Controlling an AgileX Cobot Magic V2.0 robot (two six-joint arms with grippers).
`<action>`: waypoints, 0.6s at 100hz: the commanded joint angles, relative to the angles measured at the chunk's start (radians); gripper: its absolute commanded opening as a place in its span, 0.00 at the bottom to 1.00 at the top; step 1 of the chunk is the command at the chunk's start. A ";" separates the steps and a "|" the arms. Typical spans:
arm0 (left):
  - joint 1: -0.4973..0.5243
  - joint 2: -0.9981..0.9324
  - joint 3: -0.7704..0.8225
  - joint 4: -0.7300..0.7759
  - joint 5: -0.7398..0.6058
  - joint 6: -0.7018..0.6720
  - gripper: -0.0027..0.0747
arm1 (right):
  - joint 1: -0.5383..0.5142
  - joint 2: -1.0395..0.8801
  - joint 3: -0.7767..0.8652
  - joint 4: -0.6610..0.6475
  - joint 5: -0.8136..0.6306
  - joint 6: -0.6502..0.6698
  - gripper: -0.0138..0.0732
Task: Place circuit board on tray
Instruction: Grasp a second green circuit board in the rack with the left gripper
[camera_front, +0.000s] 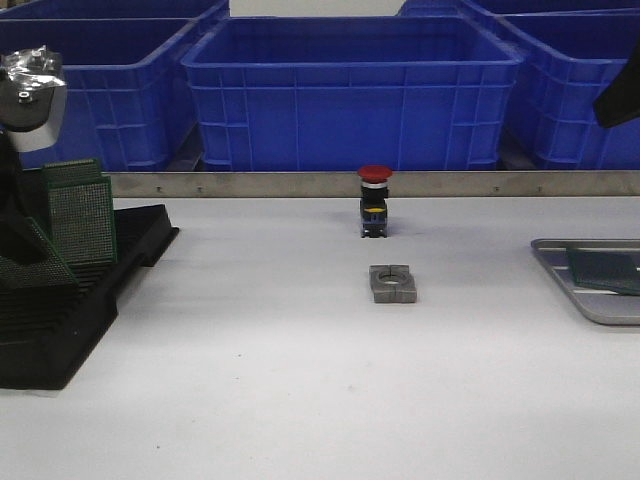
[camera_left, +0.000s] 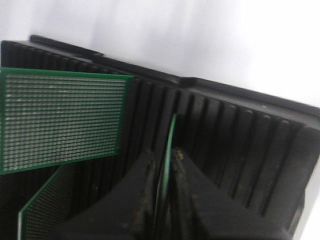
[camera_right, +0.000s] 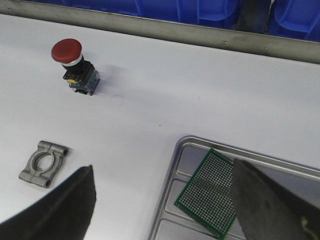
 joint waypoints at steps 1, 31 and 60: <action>0.001 -0.032 -0.029 -0.032 -0.067 -0.020 0.01 | -0.004 -0.037 -0.030 0.019 -0.005 -0.004 0.82; 0.001 -0.110 -0.072 -0.030 0.020 -0.020 0.01 | -0.004 -0.037 -0.030 0.020 -0.001 -0.004 0.82; -0.034 -0.202 -0.126 -0.048 0.222 -0.020 0.01 | 0.043 -0.075 -0.030 0.020 0.077 -0.031 0.82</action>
